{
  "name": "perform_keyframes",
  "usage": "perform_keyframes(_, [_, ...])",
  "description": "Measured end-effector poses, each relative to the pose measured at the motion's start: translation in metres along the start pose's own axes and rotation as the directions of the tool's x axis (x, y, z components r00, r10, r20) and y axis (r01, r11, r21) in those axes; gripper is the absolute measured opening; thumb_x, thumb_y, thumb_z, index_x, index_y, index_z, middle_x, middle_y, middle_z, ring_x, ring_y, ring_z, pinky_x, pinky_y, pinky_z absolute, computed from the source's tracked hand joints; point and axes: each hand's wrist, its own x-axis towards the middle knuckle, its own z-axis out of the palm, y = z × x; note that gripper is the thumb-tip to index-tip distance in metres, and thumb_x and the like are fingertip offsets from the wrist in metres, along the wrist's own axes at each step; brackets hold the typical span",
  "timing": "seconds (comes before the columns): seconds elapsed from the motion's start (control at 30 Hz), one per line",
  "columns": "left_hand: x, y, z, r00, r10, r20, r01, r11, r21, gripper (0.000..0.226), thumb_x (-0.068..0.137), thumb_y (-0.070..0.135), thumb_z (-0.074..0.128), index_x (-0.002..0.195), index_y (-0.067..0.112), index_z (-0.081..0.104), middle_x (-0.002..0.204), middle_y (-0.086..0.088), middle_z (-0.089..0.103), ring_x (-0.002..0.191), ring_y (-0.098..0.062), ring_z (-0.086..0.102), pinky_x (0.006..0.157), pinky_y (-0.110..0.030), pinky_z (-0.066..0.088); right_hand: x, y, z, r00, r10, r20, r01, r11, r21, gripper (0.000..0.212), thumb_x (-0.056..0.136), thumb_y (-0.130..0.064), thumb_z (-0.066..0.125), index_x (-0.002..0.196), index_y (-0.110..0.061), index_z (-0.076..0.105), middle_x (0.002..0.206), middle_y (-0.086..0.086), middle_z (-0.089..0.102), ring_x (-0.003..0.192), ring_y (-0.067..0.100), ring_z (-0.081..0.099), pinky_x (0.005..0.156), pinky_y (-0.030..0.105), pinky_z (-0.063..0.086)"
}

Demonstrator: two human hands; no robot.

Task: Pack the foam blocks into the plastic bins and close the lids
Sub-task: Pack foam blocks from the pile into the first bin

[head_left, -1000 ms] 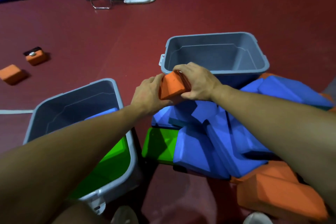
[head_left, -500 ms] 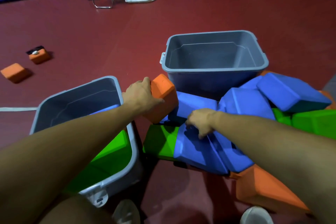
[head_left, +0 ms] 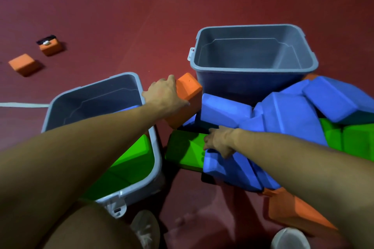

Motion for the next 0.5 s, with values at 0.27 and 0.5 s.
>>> perform_keyframes(0.27, [-0.008,0.002,-0.002,1.000,0.028,0.011,-0.029,0.999,0.029,0.080,0.062,0.066,0.078,0.121,0.023,0.046,0.115,-0.004,0.060,0.108,-0.033,0.057,0.083,-0.055,0.050,-0.008,-0.009,0.004,1.000,-0.008,0.016,0.010,0.987,-0.162,0.065,0.092,-0.019,0.063,0.148,-0.032,0.033,0.151,0.004,0.032,0.141,0.035,0.026,0.101,0.057,0.036])
perform_keyframes(0.5, [-0.007,0.001,-0.007,0.999,0.024,0.028,-0.026,0.999,0.039,0.079,0.062,0.067,0.076,0.120,0.023,0.046,0.115,-0.005,0.060,0.103,-0.033,0.059,0.083,-0.053,0.051,-0.020,0.005,-0.006,1.000,-0.030,-0.004,0.030,0.997,-0.069,0.079,0.069,-0.025,0.084,0.131,-0.046,0.039,0.146,0.004,0.025,0.136,0.034,0.023,0.105,0.065,0.028])
